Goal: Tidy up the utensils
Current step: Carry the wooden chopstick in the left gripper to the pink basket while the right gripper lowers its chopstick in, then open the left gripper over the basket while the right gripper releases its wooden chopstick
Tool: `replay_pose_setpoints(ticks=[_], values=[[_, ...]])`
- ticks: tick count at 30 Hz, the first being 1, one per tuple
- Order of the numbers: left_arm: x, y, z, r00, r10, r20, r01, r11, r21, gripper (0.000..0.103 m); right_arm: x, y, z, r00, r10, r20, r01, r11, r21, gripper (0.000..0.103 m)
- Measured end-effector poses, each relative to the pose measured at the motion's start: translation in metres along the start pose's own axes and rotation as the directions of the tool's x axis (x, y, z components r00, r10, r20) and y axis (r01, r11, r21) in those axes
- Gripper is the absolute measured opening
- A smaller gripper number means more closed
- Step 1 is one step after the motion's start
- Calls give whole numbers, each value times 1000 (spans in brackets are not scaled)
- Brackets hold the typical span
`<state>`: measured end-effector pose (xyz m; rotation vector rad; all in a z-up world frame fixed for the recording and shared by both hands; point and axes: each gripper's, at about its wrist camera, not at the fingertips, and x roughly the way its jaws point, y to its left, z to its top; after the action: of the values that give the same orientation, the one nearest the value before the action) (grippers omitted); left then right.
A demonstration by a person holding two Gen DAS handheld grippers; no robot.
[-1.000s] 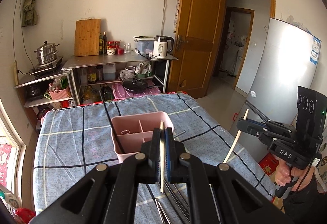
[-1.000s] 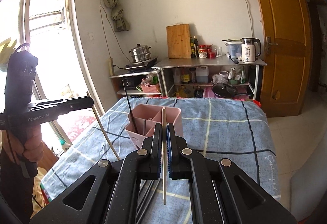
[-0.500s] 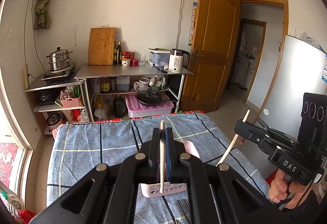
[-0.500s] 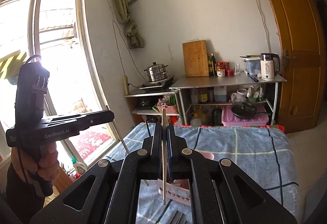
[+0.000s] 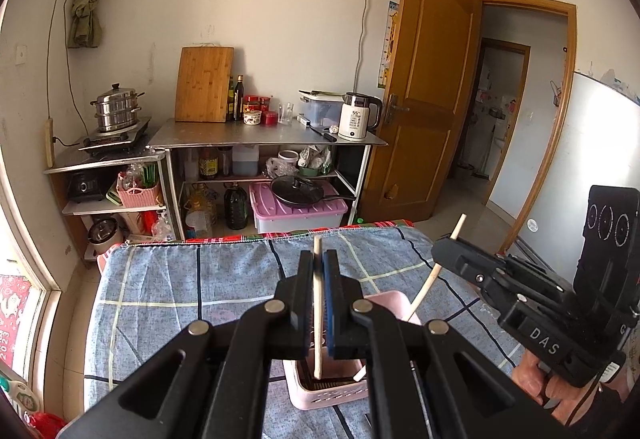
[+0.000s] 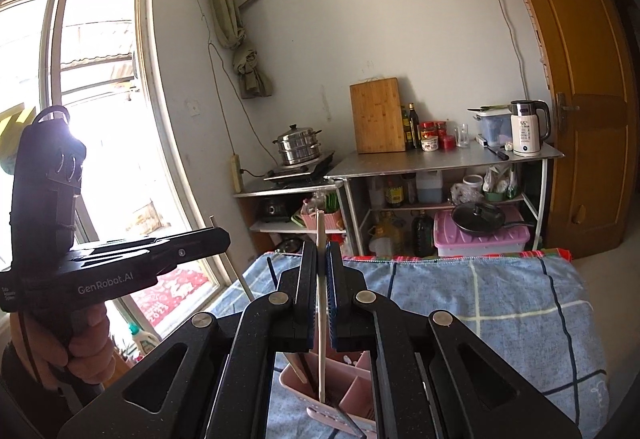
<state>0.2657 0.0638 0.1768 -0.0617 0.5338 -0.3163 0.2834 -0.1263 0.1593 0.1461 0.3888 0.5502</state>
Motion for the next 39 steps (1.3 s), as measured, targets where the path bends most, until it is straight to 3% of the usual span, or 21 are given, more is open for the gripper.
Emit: replay_pose_setpoints(ticks=[13, 17, 19, 23, 27, 32, 39], values=[[36, 10, -37, 991, -19, -134, 17, 1000, -15, 5, 28, -9, -33, 987, -14, -158, 12, 1000, -12, 5], [38, 9, -42, 989, -21, -146, 18, 1000, -17, 6, 23, -9, -37, 985, -23, -169, 20, 1000, -21, 17], [37, 10, -42, 989, -17, -150, 14, 1000, -24, 7, 17, -10, -36, 986, -22, -163, 20, 1000, -19, 17], [27, 10, -43, 992, -6, -129, 3, 1000, -23, 24, 5, -12, -33, 988, -29, -149, 25, 999, -25, 17], [10, 11, -45, 996, 2, -89, -5, 999, -32, 31, -12, -14, -31, 992, -31, -126, 28, 999, -28, 17], [-19, 10, -54, 999, 6, -38, -7, 999, -32, 33, -43, -15, -38, 994, -34, -101, 31, 999, -36, 18], [-53, -7, -93, 1000, 9, -12, -9, 1000, -5, 34, -89, -21, -65, 996, -32, -83, 30, 999, -20, 18]])
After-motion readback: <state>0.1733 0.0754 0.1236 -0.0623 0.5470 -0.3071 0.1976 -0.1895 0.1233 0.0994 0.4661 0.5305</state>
